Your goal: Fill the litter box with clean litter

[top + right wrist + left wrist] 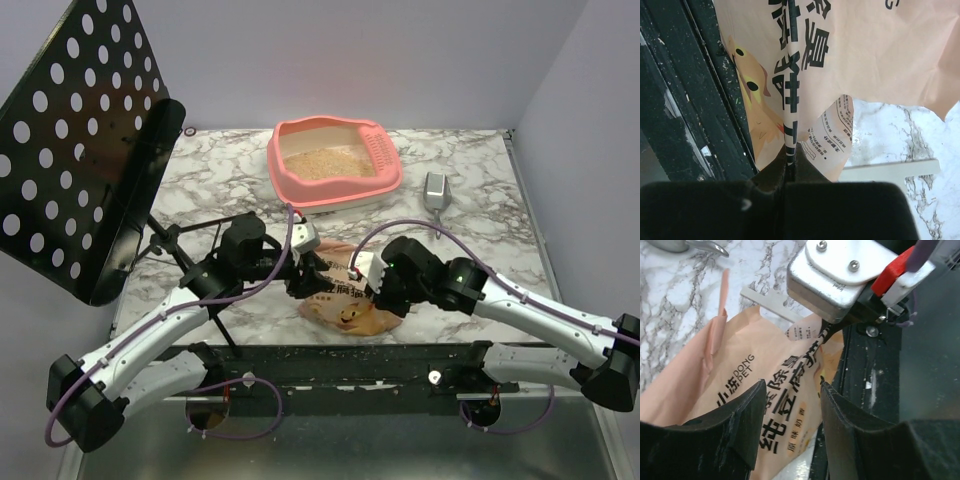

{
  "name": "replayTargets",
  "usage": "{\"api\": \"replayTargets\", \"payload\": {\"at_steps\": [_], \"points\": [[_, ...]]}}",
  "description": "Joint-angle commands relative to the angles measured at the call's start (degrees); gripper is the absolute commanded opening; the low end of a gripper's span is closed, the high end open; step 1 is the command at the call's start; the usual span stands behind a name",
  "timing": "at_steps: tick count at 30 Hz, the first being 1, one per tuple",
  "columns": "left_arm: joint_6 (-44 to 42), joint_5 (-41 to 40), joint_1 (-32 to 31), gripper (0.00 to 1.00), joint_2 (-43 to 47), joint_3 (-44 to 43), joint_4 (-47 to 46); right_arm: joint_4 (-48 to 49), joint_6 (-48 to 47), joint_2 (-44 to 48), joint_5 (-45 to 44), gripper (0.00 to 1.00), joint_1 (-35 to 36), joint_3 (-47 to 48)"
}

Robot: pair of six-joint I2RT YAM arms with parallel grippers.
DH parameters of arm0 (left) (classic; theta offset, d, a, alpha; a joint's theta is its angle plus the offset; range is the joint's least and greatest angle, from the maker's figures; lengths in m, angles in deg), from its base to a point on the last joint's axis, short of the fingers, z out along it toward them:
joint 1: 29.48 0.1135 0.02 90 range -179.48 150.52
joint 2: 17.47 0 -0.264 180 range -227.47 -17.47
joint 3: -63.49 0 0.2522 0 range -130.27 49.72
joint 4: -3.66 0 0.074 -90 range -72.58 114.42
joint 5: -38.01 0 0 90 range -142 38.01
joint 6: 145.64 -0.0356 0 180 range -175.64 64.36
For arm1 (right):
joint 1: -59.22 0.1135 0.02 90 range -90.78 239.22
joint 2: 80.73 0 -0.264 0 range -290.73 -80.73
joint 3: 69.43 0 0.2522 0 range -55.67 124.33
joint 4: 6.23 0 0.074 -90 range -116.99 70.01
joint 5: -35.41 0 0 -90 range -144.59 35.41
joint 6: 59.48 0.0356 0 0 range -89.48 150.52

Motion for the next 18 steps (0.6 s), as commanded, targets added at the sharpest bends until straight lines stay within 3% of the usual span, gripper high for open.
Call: {"api": "replayTargets", "payload": {"at_steps": [1, 6, 18], "points": [[-10.86, -3.2, -1.29, 0.56, -2.96, 0.44, -4.83, 3.82, 0.48, 3.91, 2.43, 0.0, -0.4, -1.23], [-14.91, -3.39, -2.53, 0.57, -7.09, 1.58, -9.05, 4.79, 0.83, 5.85, 3.13, 0.0, -0.48, -2.37], [-16.4, 9.0, -3.85, 0.61, -13.87, 2.11, -9.5, 6.46, 1.89, 8.75, 1.02, 0.0, -0.92, -4.74]]}}
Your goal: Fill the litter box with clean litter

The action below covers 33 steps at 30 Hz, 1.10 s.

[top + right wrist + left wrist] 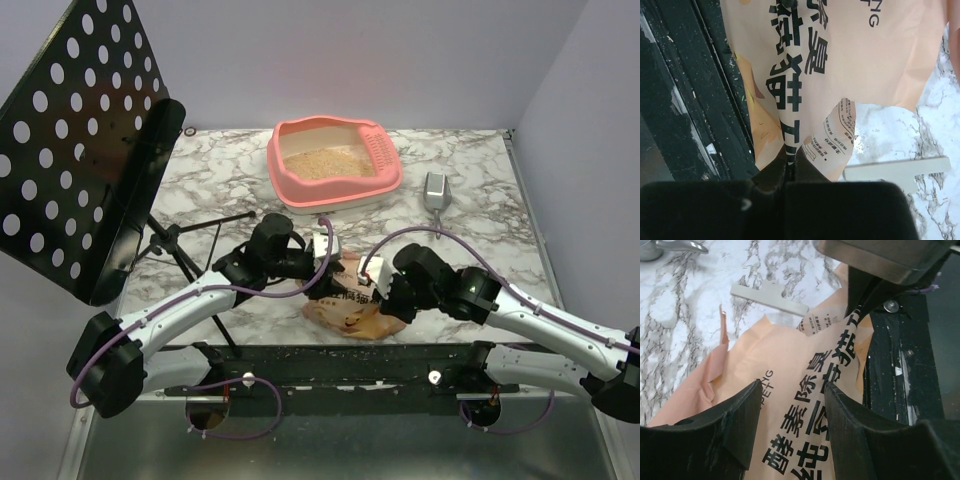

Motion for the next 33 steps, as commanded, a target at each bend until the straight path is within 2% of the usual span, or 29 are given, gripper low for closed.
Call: {"api": "replayTargets", "payload": {"at_steps": [1, 6, 11, 17, 23, 25, 26, 29, 33], "points": [[-2.68, 7.54, -0.89, 0.61, -0.01, 0.8, 2.08, 4.8, 0.73, 2.76, -0.44, 0.0, -0.62, -0.04], [-3.29, 10.27, -1.25, 0.61, -0.27, 0.36, 5.87, 4.89, 0.64, 2.42, -0.62, 0.0, -0.71, -0.05], [-3.82, 9.05, -1.77, 0.61, -2.99, 0.45, 6.41, 4.98, 0.91, 2.33, -1.06, 0.0, -0.71, 0.04], [-6.72, -4.03, -2.13, 0.58, -5.9, -0.86, 10.79, 4.98, 0.91, 3.56, -1.06, 0.0, -0.79, -0.05], [-9.44, -10.11, -2.04, 0.54, -3.97, 0.09, 15.1, 4.98, 0.73, 4.44, -1.76, 0.0, -0.97, -0.83], [-9.8, -9.95, -1.95, 0.49, -3.53, 0.36, 15.98, 5.15, 0.91, 4.61, -2.46, 0.0, -1.06, -1.27], [-10.32, -9.51, -1.95, 0.42, -3.7, 0.36, 16.94, 5.24, 1.08, 4.79, -2.73, 0.0, -1.06, -1.28], [-11.12, -10.98, -1.95, 0.0, -5.72, -1.04, 18.88, 5.85, 1.87, 5.31, -5.18, 0.0, -1.93, -1.63], [-11.64, -22.92, -1.08, 0.0, -5.9, -4.38, 20.91, 6.91, 2.49, 6.02, -8.0, 0.0, -4.39, -0.93]]}}
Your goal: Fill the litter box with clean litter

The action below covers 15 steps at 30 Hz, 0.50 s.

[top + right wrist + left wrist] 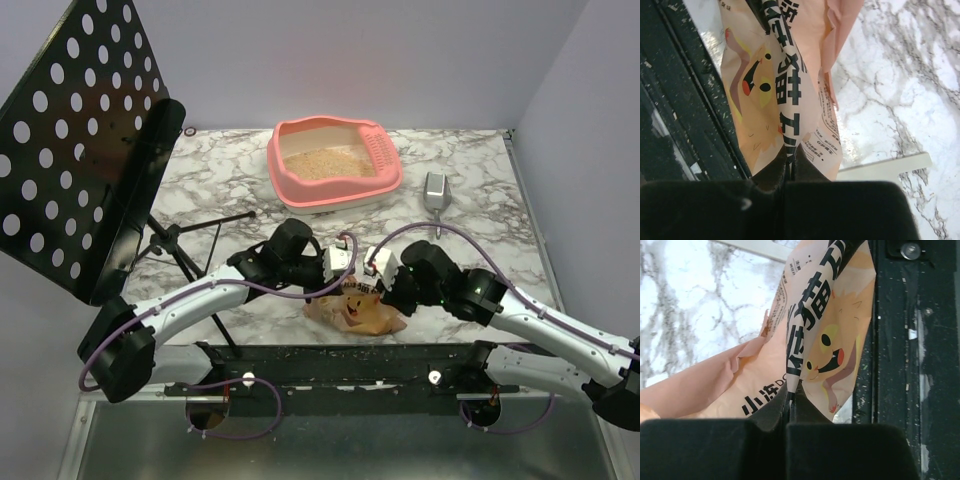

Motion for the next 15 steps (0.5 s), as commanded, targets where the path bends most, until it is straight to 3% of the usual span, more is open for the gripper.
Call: {"api": "replayTargets", "payload": {"at_steps": [1, 8, 15], "points": [[-2.92, -20.49, 2.71, 0.0, -0.09, -2.7, 8.78, 3.11, 1.2, 3.03, -4.99, 0.0, -3.24, 1.61], [-0.64, -35.88, 4.82, 0.0, 10.71, -6.75, 9.56, 5.48, -0.47, -2.85, -2.54, 0.0, -10.88, 5.38], [4.19, -35.12, 5.0, 0.0, 15.91, -0.35, 9.22, 6.1, -4.68, -12.35, -1.3, 0.0, -14.84, 8.64]]}}
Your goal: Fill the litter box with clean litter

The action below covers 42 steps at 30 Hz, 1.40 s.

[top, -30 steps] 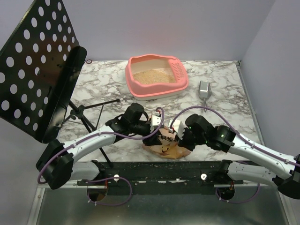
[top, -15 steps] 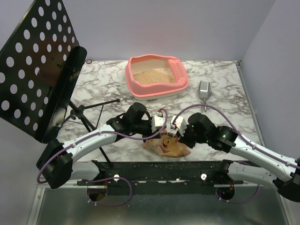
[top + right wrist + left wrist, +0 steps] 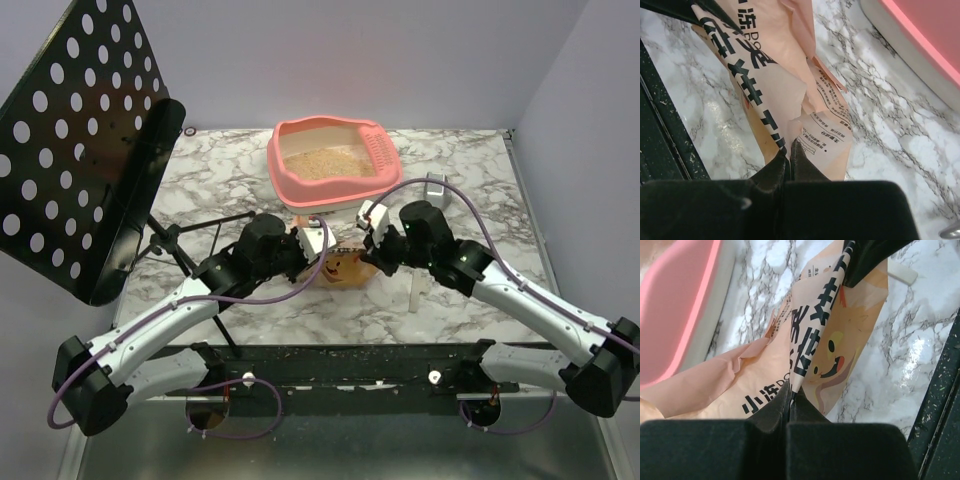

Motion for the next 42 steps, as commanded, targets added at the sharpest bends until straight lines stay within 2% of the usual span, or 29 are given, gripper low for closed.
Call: {"api": "replayTargets", "payload": {"at_steps": [1, 5, 9, 12, 15, 17, 20, 21, 23, 26, 29, 35, 42], "points": [[4.54, -10.98, 3.38, 0.0, 4.66, 5.04, 3.6, -7.34, -2.94, -4.03, -5.52, 0.0, -5.05, 0.41], [7.89, -9.65, 3.38, 0.0, 4.67, 8.65, 0.08, -6.55, -1.89, -6.23, -5.15, 0.0, -5.14, -0.65], [8.51, -8.78, 3.29, 0.0, 3.17, 9.01, -1.85, -5.94, 2.24, -8.77, -10.78, 0.0, -5.23, -0.3], [9.39, -6.76, 3.29, 0.0, 3.26, 9.53, -3.0, -4.97, 3.91, -7.3, -10.52, 0.0, -5.32, 0.57], [9.74, -6.67, 3.21, 0.0, 3.61, 9.71, -3.26, -4.27, 5.84, -3.08, -9.91, 0.24, -5.41, 1.63], [10.0, -6.4, 3.21, 0.0, 3.7, 9.62, -3.26, -4.01, 7.6, 0.87, -10.78, 0.28, -5.41, 1.89], [10.62, -6.4, 3.2, 0.0, 3.35, 9.18, -2.91, -3.65, 13.65, 5.71, -24.1, 0.5, -6.63, 1.2], [10.71, -6.66, 3.2, 0.0, 3.34, 9.18, -2.91, -3.65, 17.59, 6.77, -26.67, 0.51, -8.29, 0.93], [11.14, -7.1, 3.2, 0.0, 3.17, 9.01, -2.82, -5.4, 22.26, 6.69, -25.65, 0.53, -13.64, 1.28], [12.2, -7.89, 3.29, 0.0, 3.08, 8.66, -2.82, -8.13, 29.47, 3.54, -16.8, 0.5, -24.53, 1.2], [12.81, -9.12, 3.2, 0.0, 3.52, 8.39, -2.82, -7.09, 34.49, 1.59, -12.12, 0.5, -31.4, -1.43], [13.26, -9.13, 3.21, 0.0, 4.84, 8.57, -2.91, -5.5, 42.05, 2.46, -10.17, 0.48, -37.04, -9.34], [13.26, -9.39, 3.2, 0.0, 5.45, 8.92, -2.82, -7.87, 47.85, 1.68, -6.66, 0.48, -37.57, -14.45]]}}
